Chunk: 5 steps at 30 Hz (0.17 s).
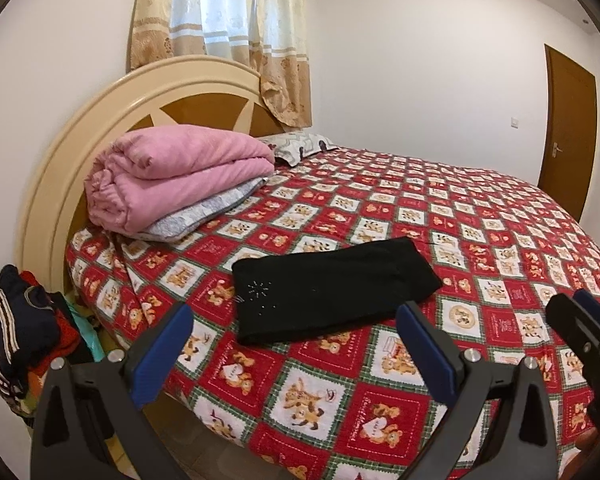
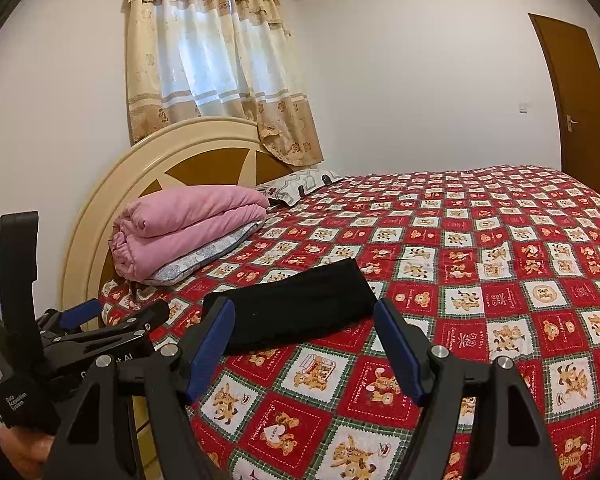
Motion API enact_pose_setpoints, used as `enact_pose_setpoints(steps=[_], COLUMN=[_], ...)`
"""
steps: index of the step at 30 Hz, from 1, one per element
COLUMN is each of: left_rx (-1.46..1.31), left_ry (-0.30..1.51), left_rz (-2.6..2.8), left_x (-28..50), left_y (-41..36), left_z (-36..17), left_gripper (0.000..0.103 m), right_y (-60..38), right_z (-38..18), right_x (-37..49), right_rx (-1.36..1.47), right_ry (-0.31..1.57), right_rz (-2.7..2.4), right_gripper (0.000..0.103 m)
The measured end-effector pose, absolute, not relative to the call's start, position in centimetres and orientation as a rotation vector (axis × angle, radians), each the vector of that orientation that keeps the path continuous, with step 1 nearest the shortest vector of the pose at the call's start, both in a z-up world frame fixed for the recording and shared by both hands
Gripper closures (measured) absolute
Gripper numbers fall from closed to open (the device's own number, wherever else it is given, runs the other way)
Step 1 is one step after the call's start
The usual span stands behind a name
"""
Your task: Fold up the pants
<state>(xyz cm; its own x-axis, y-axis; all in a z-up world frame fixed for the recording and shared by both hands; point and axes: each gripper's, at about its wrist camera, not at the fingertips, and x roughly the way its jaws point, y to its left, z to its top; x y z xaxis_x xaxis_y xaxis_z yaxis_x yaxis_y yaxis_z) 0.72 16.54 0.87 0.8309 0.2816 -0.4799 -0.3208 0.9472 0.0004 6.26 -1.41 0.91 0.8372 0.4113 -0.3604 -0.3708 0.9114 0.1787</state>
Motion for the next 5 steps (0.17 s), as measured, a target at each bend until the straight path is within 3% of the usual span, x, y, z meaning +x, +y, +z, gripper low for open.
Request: enact_pose_setpoints(steps=[5], left_rx=[-0.049], left_ry=[0.503], left_rz=[0.341], left_x=[0.97], left_y=[16.15], left_z=[0.62], left_gripper=[0.0], right_y=[-1.37], right_z=[0.92], right_x=[6.35], right_rx=[0.106], right_ry=[0.406], right_rz=[0.413], right_gripper=[0.03])
